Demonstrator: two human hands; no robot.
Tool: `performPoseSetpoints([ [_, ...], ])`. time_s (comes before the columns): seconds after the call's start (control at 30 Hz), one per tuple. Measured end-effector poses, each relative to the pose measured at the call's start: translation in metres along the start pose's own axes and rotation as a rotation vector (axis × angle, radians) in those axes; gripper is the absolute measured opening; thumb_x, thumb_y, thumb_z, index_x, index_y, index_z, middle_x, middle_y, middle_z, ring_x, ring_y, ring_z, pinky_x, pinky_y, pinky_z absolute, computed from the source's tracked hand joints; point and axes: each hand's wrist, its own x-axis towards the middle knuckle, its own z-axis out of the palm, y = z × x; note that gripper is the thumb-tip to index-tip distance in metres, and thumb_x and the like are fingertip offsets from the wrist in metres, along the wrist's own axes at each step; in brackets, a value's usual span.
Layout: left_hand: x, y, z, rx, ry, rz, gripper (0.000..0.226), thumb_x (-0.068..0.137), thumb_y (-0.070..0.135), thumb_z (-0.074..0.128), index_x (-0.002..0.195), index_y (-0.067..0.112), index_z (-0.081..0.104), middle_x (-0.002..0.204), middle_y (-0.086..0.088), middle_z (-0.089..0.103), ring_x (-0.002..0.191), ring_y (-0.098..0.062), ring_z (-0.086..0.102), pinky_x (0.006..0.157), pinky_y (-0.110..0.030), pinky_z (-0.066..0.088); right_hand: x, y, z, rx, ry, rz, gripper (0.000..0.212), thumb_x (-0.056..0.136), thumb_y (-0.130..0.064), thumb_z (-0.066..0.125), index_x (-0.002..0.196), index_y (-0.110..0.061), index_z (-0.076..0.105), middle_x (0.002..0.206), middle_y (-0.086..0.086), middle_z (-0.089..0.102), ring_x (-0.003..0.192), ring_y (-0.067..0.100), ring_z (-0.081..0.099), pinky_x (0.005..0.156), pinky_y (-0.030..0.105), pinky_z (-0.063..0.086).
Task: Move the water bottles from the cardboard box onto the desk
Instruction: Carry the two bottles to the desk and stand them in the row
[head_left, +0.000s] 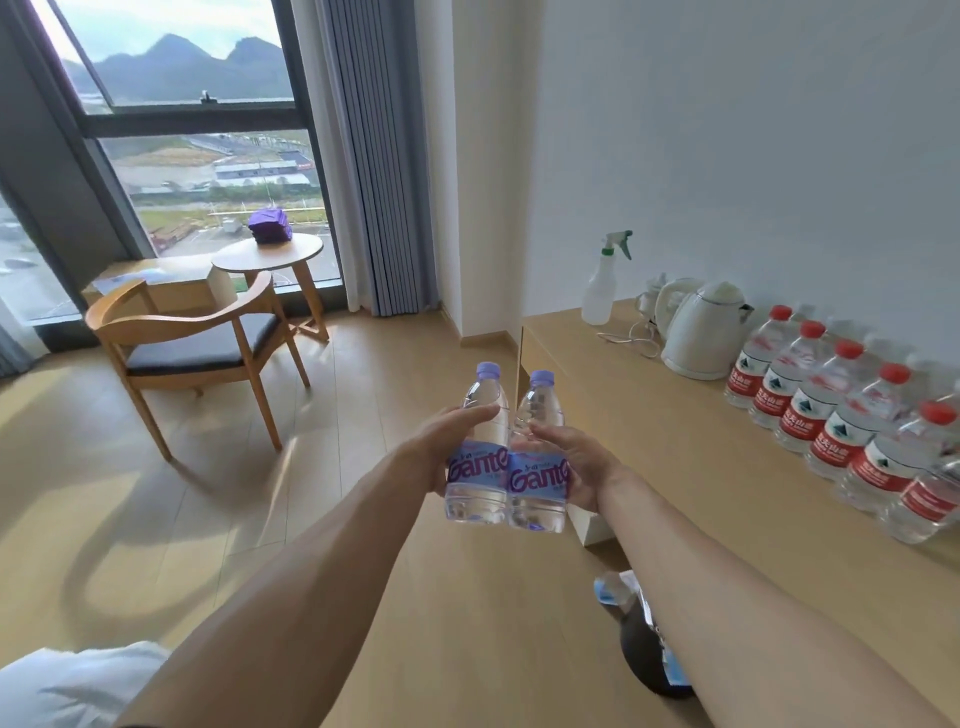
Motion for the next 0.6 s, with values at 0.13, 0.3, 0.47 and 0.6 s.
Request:
performPoseSetpoints([
  [0.13, 0.061, 0.026, -0.007, 0.045, -0.089, -0.006, 0.050, 0.080, 0.052, 0.078, 0.115, 0.021, 0.061, 0.087, -0.009, 0.076, 0.079, -0.029, 0.075, 0.089, -0.056, 0.057, 0.039, -0.019, -0.018, 0.037, 0.135, -0.048, 0.055, 0.100, -0.028, 0.056, 0.144, 0.003, 0.044, 0.130, 0.031, 0.057, 0.111, 0.044, 0.057, 0.098, 0.057, 0.046],
  [0.3, 0.140, 0.076, -0.010, 0.127, -0.231, 0.038, 0.052, 0.083, 0.049, 0.077, 0.122, 0.018, 0.059, 0.081, -0.009, 0.077, 0.071, -0.026, 0.075, 0.080, -0.052, 0.059, 0.089, -0.051, -0.042, 0.067, 0.278, -0.116, 0.040, 0.099, -0.028, 0.059, 0.131, -0.004, 0.054, 0.116, 0.023, 0.067, 0.098, 0.038, 0.066, 0.083, 0.050, 0.056],
  [0.47, 0.201, 0.122, -0.002, 0.166, -0.366, 0.040, 0.061, 0.085, 0.047, 0.077, 0.133, 0.019, 0.050, 0.115, -0.021, 0.072, 0.088, -0.033, 0.073, 0.086, -0.050, 0.060, 0.123, -0.078, -0.057, 0.107, 0.450, -0.204, 0.038, 0.095, -0.029, 0.064, 0.126, -0.008, 0.060, 0.115, 0.024, 0.070, 0.093, 0.034, 0.070, 0.076, 0.044, 0.059],
  [0.6, 0.239, 0.146, 0.023, 0.220, -0.480, 0.055, 0.064, 0.087, 0.047, 0.074, 0.136, 0.018, 0.046, 0.120, -0.024, 0.069, 0.100, -0.037, 0.071, 0.093, -0.051, 0.057, 0.131, -0.094, -0.075, 0.105, 0.624, -0.290, 0.055, 0.092, -0.028, 0.069, 0.136, 0.000, 0.052, 0.131, 0.028, 0.062, 0.117, 0.045, 0.062, 0.100, 0.057, 0.048],
])
